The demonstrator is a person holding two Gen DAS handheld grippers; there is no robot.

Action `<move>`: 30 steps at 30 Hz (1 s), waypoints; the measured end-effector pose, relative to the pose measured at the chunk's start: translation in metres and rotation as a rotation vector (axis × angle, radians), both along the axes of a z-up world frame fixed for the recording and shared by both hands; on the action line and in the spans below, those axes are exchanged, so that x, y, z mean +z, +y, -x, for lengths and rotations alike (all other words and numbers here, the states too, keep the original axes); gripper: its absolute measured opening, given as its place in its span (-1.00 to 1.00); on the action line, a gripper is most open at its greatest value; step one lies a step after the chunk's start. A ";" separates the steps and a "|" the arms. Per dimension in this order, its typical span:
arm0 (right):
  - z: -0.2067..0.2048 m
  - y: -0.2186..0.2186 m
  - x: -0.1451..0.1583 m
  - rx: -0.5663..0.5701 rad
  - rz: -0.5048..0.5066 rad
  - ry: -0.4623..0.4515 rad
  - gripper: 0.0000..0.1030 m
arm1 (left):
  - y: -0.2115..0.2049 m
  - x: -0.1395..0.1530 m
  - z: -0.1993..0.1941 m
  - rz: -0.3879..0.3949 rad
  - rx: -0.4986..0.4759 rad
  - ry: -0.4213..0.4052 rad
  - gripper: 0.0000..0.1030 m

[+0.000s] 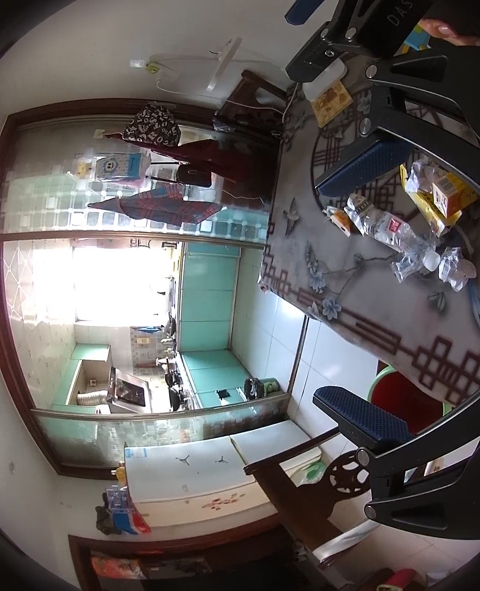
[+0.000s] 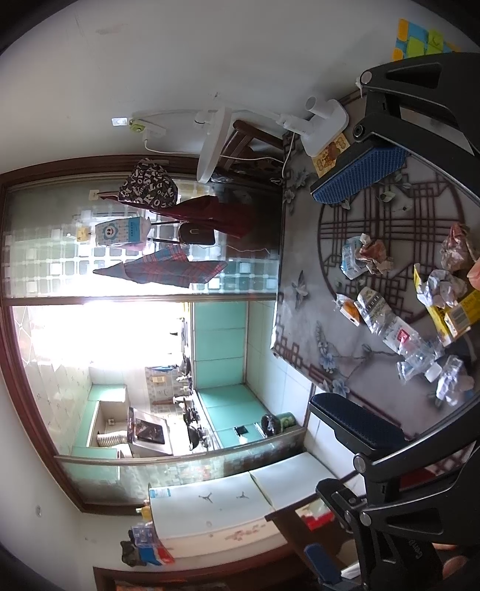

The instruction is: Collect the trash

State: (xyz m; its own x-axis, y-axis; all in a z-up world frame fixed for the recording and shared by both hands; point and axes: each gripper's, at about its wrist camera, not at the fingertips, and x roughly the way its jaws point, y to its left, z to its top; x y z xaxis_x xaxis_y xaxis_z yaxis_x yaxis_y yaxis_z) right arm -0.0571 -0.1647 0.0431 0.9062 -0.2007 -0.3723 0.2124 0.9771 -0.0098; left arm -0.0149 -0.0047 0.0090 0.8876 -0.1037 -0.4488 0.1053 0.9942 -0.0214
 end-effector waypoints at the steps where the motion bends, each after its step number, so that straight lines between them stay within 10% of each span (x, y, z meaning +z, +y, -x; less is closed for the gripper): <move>1: 0.000 0.000 0.000 0.001 0.000 0.000 0.99 | 0.000 0.000 0.001 -0.003 0.002 -0.002 1.00; 30: -0.001 0.003 -0.005 0.004 -0.004 0.011 0.99 | 0.005 0.002 -0.001 -0.021 0.044 -0.013 1.00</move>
State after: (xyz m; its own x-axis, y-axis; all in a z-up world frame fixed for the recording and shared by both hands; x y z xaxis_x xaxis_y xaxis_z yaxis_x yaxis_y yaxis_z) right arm -0.0558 -0.1621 0.0382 0.9030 -0.1955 -0.3827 0.2086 0.9780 -0.0076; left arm -0.0135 0.0002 0.0112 0.8967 -0.0549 -0.4392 0.0614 0.9981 0.0006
